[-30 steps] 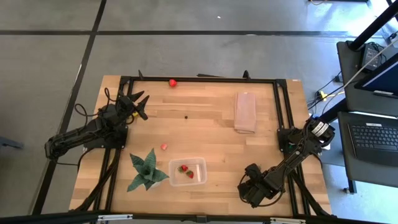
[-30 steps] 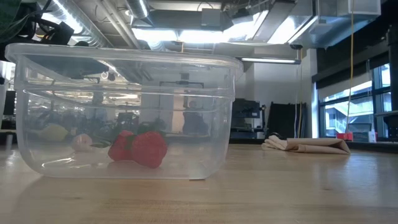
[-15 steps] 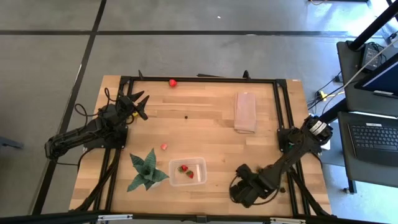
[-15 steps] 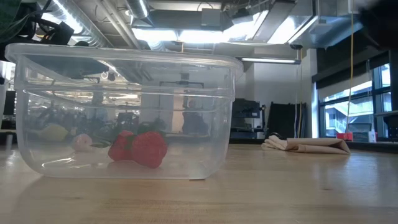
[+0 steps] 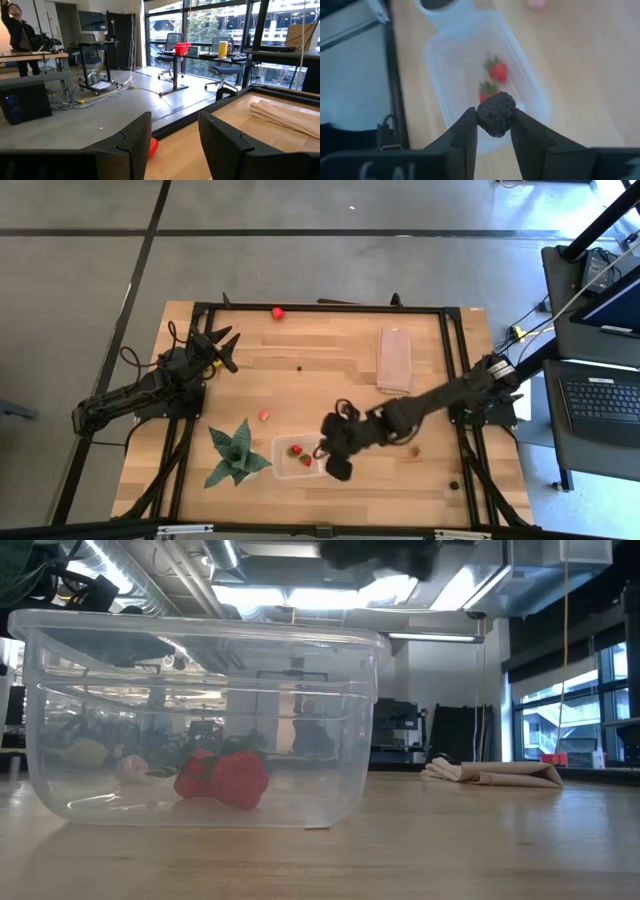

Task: Pick and placing Produce into tupperware
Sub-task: Put the left black raspberry into the transparent bin, then put the bottom red and yellow strawberry into the transparent bin

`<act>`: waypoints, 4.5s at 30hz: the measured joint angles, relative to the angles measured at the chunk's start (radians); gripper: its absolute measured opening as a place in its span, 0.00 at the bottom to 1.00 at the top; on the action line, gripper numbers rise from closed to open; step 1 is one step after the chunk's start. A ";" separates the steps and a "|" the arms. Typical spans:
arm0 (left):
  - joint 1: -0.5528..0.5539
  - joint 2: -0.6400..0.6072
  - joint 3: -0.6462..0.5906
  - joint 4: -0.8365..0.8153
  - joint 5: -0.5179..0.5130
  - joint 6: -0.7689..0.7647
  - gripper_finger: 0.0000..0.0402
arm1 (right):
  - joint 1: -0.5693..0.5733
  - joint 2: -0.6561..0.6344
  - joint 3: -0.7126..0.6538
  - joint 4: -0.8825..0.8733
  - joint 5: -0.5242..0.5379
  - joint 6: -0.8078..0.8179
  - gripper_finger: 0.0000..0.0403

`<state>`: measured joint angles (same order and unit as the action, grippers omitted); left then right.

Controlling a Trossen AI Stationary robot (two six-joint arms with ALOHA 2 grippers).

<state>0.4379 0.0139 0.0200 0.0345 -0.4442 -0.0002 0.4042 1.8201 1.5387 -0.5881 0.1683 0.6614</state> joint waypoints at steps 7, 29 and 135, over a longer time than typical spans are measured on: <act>0.000 0.000 0.000 0.000 0.000 -0.050 0.39 | -0.062 0.105 -0.006 0.079 -0.114 -0.150 0.26; 0.000 0.000 0.000 0.000 0.000 -0.050 0.39 | -0.062 0.189 -0.006 0.076 -0.138 -0.200 0.31; 0.000 0.000 0.000 0.000 0.000 -0.050 0.39 | 0.325 -0.218 -0.468 -0.350 -0.199 -0.008 0.69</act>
<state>0.4381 0.0138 0.0200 0.0345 -0.4442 -0.0502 0.7296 1.6020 1.0706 -0.9379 -0.0304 0.6536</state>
